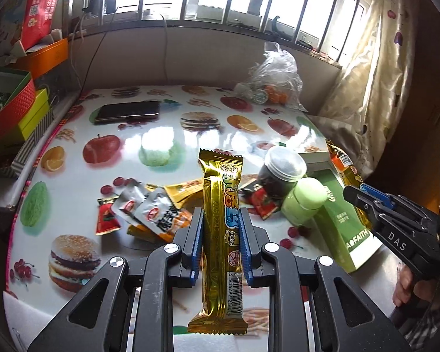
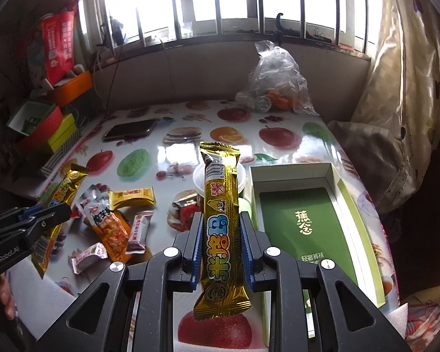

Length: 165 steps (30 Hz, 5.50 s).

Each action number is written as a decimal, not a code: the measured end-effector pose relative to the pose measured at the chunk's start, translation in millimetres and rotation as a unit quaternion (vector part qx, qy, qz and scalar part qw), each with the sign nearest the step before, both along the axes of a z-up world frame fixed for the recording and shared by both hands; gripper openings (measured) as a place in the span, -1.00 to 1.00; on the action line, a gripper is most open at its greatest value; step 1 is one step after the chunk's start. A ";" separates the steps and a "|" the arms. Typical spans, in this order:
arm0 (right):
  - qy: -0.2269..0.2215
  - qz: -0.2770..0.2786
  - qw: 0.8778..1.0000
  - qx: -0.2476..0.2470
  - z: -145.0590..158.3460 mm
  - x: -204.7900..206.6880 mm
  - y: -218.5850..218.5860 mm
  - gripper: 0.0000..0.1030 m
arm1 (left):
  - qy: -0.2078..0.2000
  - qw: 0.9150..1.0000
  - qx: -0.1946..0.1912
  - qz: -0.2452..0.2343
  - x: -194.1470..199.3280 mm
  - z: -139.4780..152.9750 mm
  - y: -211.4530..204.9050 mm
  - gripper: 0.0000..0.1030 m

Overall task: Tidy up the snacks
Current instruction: 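Lift the gold candy bar with the right gripper toward the green box, then lower the gold bar into the green box and open the right gripper, then move the right gripper back over the snack pile, then grasp the red-and-white wrapped candy with the right gripper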

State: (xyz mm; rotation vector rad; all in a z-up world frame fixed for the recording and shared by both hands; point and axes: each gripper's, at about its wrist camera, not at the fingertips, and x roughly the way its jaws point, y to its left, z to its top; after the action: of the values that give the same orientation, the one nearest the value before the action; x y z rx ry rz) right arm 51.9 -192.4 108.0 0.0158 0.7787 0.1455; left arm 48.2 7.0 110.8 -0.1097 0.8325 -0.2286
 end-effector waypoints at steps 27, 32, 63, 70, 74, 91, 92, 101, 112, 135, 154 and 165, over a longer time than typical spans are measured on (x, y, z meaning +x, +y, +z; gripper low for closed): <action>0.051 -0.091 0.995 -0.002 -45.4 -2.1 -127.1 -0.57 | 0.072 0.988 -0.038 -0.134 40.0 -26.6 -182.3 -0.54; 0.064 -0.095 0.993 -0.005 -58.7 1.9 -139.4 -0.57 | 0.092 0.985 -0.039 -0.144 46.1 -42.4 -200.3 -0.55; 0.078 -0.072 0.994 -0.013 -83.5 6.8 -144.9 -0.47 | 0.134 0.981 -0.040 -0.134 56.6 -77.8 -219.6 -0.18; 0.076 -0.073 0.994 -0.014 -80.9 4.7 -142.9 -0.36 | 0.125 0.983 -0.043 -0.130 48.6 -69.6 -214.4 -0.16; 0.069 -0.075 0.995 -0.014 -74.6 1.6 -142.2 -0.24 | 0.108 0.986 -0.034 -0.121 40.4 -59.9 -207.6 -0.16; 0.010 -0.101 0.995 0.019 -38.1 -41.3 -120.2 -0.05 | 0.021 0.997 0.005 -0.074 -14.1 -25.3 -138.0 -0.16; 0.008 -0.102 0.994 0.024 -37.0 -43.8 -117.1 -0.05 | 0.018 0.997 0.008 -0.072 -17.1 -24.8 -133.1 -0.16; -0.014 -0.072 0.996 0.041 -27.2 -59.0 -70.1 -0.04 | -0.004 0.999 0.022 -0.037 -36.2 -27.8 -85.0 -0.16; -0.016 -0.009 0.999 0.045 -33.9 -54.6 -11.1 -0.03 | 0.006 1.000 0.025 0.008 -41.8 -48.0 -33.2 -0.15; 0.036 0.086 0.995 0.035 -67.6 -4.6 67.0 -0.03 | 0.044 0.995 0.012 0.085 -27.7 -85.7 57.2 -0.16; 0.097 0.106 0.989 0.016 -97.1 51.3 109.5 -0.03 | 0.079 0.996 -0.003 0.033 -5.8 -102.2 60.5 -0.15; 0.094 0.105 0.990 0.009 -101.1 60.1 111.9 -0.22 | 0.076 0.996 0.024 0.035 1.8 -103.4 54.5 -0.15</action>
State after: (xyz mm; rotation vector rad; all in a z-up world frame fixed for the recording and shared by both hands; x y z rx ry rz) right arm 112.0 -80.6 6.9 -0.0354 0.9666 0.3548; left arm 50.0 61.4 7.4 -0.1118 0.9842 -0.1355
